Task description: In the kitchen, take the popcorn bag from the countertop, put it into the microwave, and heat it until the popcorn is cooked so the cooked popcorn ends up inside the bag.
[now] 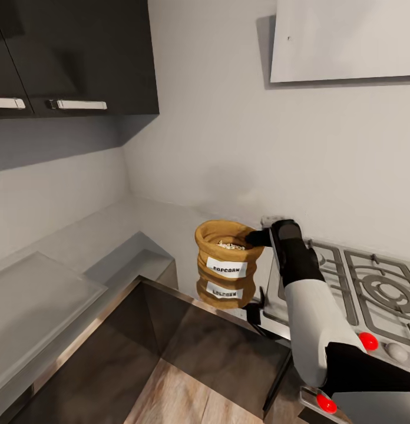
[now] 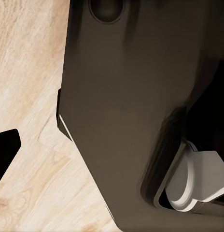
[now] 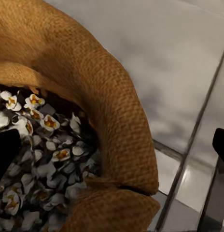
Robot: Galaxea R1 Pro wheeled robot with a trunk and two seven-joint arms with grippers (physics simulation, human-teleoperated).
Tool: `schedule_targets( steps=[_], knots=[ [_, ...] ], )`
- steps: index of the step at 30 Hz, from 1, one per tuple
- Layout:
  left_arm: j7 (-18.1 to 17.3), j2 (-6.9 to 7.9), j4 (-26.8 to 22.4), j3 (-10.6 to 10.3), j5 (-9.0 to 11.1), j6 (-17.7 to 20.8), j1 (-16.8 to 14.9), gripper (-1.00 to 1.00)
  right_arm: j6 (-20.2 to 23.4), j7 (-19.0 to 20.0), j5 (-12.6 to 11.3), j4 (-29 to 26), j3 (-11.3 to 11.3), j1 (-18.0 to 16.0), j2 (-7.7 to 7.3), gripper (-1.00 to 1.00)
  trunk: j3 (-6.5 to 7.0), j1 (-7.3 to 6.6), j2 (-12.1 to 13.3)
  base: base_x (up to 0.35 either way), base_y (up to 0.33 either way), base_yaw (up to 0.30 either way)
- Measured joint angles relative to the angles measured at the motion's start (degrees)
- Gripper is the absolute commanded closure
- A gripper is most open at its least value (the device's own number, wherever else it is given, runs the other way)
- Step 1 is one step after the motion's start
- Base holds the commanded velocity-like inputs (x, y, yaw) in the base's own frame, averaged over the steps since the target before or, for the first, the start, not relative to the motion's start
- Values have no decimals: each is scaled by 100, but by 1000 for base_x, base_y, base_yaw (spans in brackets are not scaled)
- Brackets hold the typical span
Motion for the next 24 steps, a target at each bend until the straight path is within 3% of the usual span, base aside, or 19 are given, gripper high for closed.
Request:
schedule_targets(
  steps=[5,9,24],
  knots=[
    [0,0,0,0,0,0,0,-100,-162,3,-297,14,-227,10,0,-100,0,0,0,0,0,0],
    [0,0,0,0,0,1,0,-100,-264,-41,-328,34,-345,14,0,-100,0,0,0,0,0,0],
    [0,0,0,0,0,1,1,-100,-496,-53,-333,187,-367,96,0,-100,1,-1,-1,0,0,0]
  ],
)
